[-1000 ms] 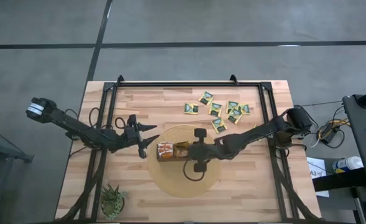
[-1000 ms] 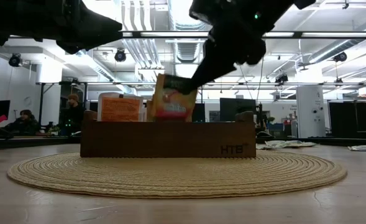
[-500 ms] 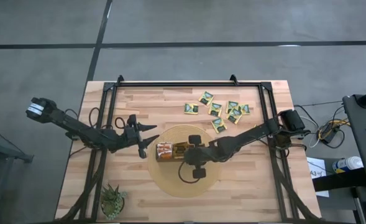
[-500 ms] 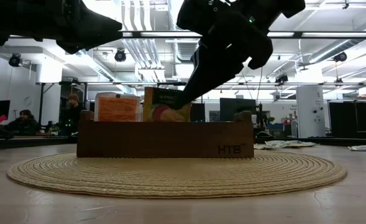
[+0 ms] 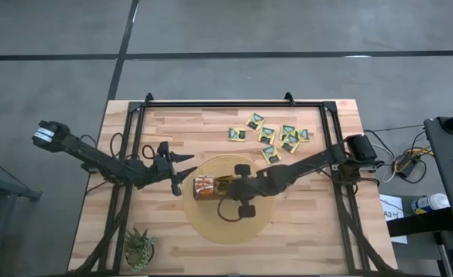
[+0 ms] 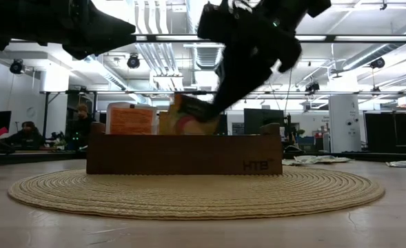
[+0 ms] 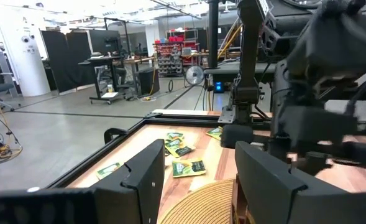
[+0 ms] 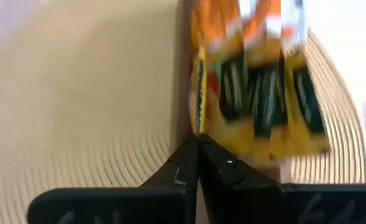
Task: Pick & Place Tea
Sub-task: Put the orange tea bag into the middle section of the wooden organizer
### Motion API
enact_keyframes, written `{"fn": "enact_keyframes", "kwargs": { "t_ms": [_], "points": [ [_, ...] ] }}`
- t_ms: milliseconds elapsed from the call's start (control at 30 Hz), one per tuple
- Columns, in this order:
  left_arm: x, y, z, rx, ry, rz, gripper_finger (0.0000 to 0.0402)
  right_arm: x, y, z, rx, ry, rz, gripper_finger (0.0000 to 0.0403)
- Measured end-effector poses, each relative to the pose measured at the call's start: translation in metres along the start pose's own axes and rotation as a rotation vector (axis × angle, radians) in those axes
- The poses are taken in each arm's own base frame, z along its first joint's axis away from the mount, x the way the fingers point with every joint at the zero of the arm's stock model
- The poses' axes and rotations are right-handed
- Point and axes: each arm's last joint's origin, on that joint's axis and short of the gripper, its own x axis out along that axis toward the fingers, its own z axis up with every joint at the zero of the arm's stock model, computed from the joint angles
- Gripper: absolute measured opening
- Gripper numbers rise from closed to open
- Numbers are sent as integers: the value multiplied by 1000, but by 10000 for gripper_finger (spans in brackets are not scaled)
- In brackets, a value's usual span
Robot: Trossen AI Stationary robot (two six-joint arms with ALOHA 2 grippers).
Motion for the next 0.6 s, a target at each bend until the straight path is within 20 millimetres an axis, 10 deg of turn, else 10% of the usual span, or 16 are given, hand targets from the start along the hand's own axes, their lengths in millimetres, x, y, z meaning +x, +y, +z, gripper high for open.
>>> {"fn": "enact_keyframes", "kwargs": {
  "t_ms": [600],
  "points": [
    [0,0,0,-3,-1,0,190,5,-14,3,119,-29,46,9]
  ]
}}
